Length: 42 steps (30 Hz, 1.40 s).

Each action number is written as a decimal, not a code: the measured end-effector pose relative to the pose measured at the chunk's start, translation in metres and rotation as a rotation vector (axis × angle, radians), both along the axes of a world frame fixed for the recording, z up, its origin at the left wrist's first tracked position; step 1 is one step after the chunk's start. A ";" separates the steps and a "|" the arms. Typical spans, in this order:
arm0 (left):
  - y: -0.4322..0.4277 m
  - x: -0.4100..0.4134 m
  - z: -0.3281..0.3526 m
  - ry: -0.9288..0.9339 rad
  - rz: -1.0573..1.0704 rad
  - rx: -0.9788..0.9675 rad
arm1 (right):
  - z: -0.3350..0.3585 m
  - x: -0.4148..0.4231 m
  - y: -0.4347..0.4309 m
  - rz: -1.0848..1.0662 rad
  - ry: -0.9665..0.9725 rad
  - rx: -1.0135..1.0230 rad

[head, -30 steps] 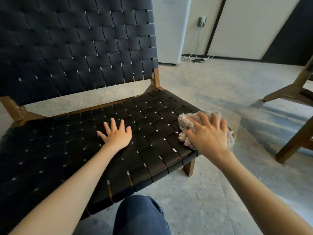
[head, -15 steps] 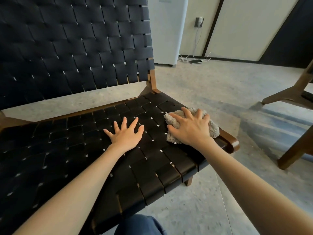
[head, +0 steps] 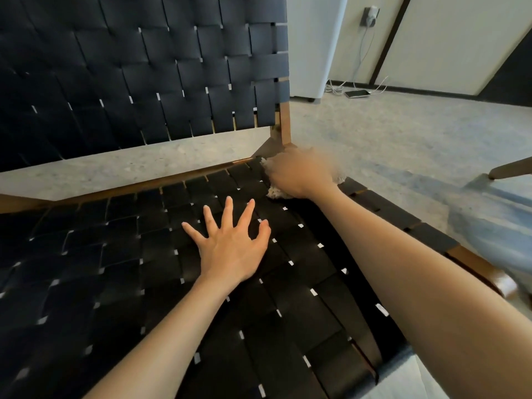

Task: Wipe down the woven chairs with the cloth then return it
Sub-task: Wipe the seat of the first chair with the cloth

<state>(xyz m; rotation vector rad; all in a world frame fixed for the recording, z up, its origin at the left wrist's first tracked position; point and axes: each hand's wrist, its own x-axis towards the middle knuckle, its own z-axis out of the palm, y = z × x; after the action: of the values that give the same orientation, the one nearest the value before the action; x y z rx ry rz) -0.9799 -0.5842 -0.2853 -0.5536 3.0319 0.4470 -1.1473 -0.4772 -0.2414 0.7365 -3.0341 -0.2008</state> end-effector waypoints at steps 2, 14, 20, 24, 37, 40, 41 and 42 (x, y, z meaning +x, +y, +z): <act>0.000 0.001 -0.001 0.011 0.000 0.003 | -0.005 -0.013 -0.012 0.007 0.009 -0.005; 0.001 0.002 -0.003 0.032 -0.006 0.007 | -0.011 -0.001 -0.032 0.222 -0.077 -0.108; 0.000 0.003 0.001 0.030 -0.005 0.030 | 0.006 0.011 0.002 0.071 -0.011 -0.118; 0.000 0.002 0.002 0.004 0.001 0.030 | 0.021 0.023 0.035 -0.134 0.000 -0.115; -0.023 0.033 0.026 -0.125 -0.179 0.108 | 0.019 0.155 0.013 0.129 -0.059 -0.065; -0.025 0.056 0.029 -0.148 -0.200 0.083 | 0.033 0.156 0.035 0.062 -0.032 -0.048; -0.024 0.061 0.031 -0.160 -0.198 0.084 | 0.038 0.153 0.046 0.018 -0.018 -0.044; -0.023 0.066 0.033 -0.170 -0.192 0.092 | 0.043 0.149 0.059 -0.029 0.004 -0.039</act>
<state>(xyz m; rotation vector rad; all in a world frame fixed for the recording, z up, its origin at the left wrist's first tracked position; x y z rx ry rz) -0.9134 -0.6073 -0.2526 -0.2763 2.8493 0.4986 -0.9980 -0.4180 -0.1989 0.6887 -3.0373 -0.1426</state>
